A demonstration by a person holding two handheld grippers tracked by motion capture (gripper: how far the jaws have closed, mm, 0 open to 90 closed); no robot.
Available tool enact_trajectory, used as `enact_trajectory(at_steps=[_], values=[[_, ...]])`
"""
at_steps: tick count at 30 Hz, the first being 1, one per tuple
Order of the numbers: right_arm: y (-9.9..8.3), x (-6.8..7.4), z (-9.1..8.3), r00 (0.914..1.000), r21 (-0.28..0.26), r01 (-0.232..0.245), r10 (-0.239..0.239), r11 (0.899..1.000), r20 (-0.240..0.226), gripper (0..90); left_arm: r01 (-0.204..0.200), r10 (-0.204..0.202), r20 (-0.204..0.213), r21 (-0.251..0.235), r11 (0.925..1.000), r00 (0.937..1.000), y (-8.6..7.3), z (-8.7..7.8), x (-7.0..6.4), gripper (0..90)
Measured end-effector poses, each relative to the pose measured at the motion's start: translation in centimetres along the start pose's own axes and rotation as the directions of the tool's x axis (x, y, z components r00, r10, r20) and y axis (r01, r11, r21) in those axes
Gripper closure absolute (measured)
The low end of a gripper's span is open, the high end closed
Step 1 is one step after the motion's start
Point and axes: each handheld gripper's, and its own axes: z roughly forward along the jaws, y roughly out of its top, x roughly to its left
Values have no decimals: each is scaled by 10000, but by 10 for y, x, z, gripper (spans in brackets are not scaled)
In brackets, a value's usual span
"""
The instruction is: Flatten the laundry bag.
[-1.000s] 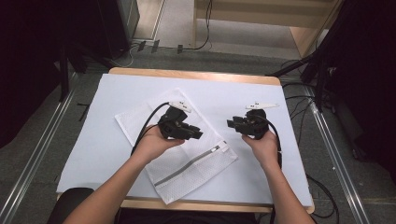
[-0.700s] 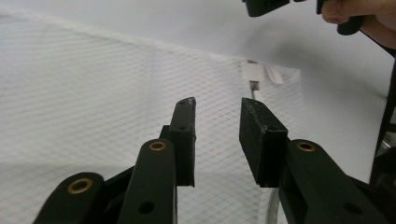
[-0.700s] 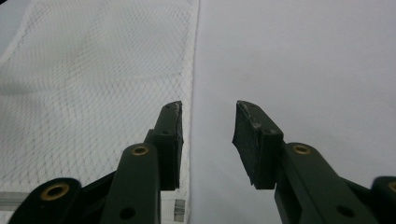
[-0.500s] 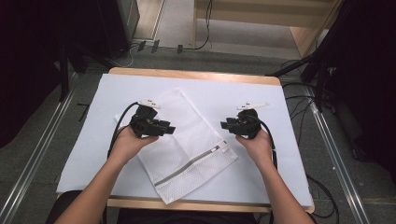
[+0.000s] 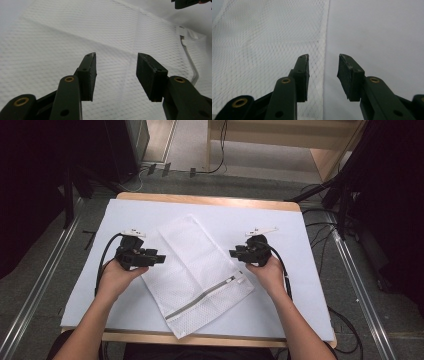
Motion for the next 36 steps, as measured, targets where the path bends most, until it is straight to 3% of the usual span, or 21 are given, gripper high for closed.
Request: enact_trajectory(at_steps=[5,11,18,26,29,30,36], values=[[5,5,17,9996,188,275,-273,9994,-92,627,517,-518,-347,-60,9986,9981,-17,-9,13,488],[10,5,30,9994,353,335,-333,9988,-57,624,808,-810,-746,-47,9967,9939,-31,-10,23,489],[12,2,53,9986,638,503,-512,9967,113,608,1508,-1511,-1283,-120,9885,9802,-46,-14,44,486],[14,7,65,9976,607,654,-665,9960,174,619,1628,-1636,-1325,-166,9865,9776,-50,-16,47,477],[14,11,66,9954,710,861,-888,9938,364,682,1625,-1624,-1326,-105,9867,9778,-50,-15,47,476],[14,14,66,9904,775,1167,-1218,9901,650,734,1614,-1610,-1335,-73,9869,9779,-50,-15,46,475],[14,15,66,9925,792,1065,-1108,9912,513,878,1563,-1555,-1287,-37,9877,9794,-49,-13,45,475]])
